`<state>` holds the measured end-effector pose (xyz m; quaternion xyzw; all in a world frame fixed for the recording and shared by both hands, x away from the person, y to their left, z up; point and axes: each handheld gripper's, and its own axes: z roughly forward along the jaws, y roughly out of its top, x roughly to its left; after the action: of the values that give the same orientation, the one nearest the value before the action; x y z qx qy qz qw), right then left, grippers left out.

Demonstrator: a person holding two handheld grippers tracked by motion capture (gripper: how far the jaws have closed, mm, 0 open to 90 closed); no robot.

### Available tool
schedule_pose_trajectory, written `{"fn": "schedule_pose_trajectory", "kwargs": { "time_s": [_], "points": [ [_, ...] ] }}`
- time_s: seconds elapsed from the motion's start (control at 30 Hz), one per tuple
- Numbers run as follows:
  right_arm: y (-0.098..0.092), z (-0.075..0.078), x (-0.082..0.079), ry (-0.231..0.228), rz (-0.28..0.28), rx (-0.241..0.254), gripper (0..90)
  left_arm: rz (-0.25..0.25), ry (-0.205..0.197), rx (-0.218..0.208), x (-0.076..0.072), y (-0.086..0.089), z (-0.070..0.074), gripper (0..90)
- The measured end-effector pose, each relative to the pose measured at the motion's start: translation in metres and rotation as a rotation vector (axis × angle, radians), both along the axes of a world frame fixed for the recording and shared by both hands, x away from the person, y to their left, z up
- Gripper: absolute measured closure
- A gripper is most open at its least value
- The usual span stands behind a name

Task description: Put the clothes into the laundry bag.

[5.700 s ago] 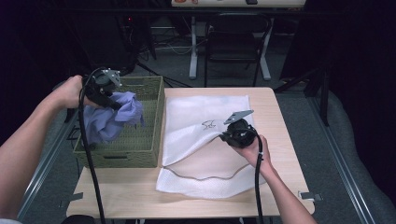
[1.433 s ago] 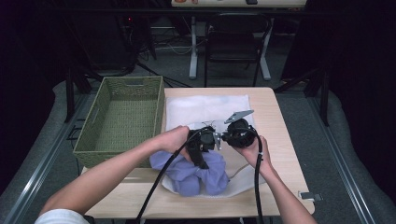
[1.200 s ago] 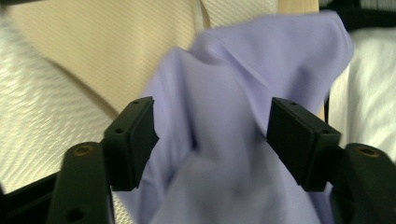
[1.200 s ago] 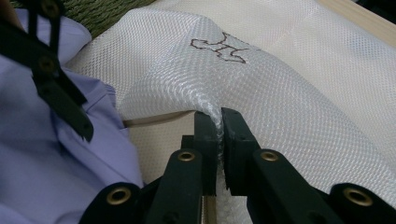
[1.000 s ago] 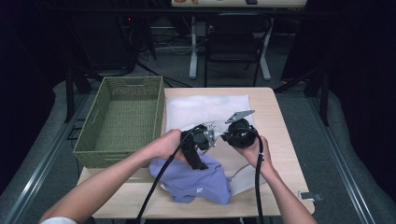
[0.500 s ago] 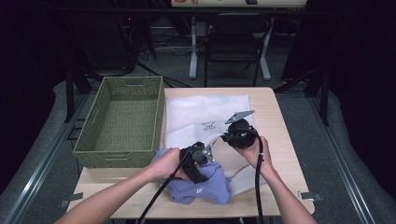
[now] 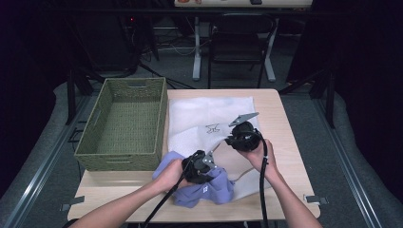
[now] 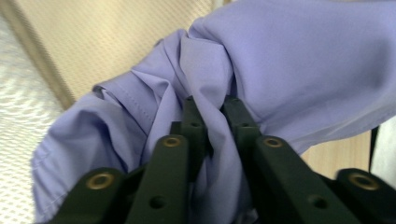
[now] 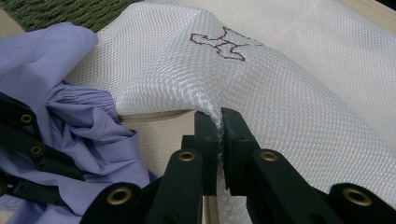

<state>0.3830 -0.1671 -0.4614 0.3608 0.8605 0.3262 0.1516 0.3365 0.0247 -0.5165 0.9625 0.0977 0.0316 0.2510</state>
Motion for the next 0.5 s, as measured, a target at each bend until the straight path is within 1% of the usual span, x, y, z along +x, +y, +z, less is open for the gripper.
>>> {"fn": "schedule_pose_trajectory", "kwargs": {
  "time_s": [0.07,0.13,0.17,0.2,0.23,0.3,0.33,0.37,0.43,0.47,0.5],
  "points": [
    [0.0,0.001,-0.001,0.001,-0.003,0.003,86.1,0.016,-0.008,-0.015,0.001,0.002,0.005,83.8],
    [0.0,0.003,-0.001,-0.001,-0.004,0.005,86.2,0.048,-0.029,-0.043,0.003,0.003,0.013,84.1],
    [0.0,0.005,-0.002,-0.003,-0.006,0.01,86.2,0.065,-0.028,-0.059,0.005,0.003,0.017,84.2],
    [0.0,0.006,-0.002,-0.004,-0.008,0.013,86.2,0.084,-0.036,-0.077,0.006,0.003,0.021,84.2],
    [0.0,0.01,-0.003,-0.009,-0.013,0.021,86.2,0.095,-0.045,-0.088,0.007,0.002,0.024,84.1],
    [0.0,0.011,-0.003,-0.013,-0.013,0.024,86.2,0.115,-0.054,-0.109,0.009,0.0,0.029,84.1],
    [-0.001,0.013,-0.005,-0.017,-0.013,0.031,86.2,0.131,-0.064,-0.127,0.009,-0.002,0.031,83.9],
    [-0.001,0.013,-0.005,-0.017,-0.013,0.031,86.2,0.14,-0.061,-0.132,0.01,-0.003,0.031,83.9],
    [-0.001,0.012,-0.005,-0.009,-0.013,0.031,86.1,0.147,-0.047,-0.126,0.011,-0.009,0.023,82.5],
    [-0.001,0.012,-0.005,-0.009,-0.013,0.031,86.1,0.156,-0.043,-0.124,0.011,-0.011,0.019,82.5],
    [-0.001,0.011,-0.005,-0.006,-0.013,0.031,86.1,0.145,-0.036,-0.105,0.013,-0.012,0.01,81.8]
  ]
}}
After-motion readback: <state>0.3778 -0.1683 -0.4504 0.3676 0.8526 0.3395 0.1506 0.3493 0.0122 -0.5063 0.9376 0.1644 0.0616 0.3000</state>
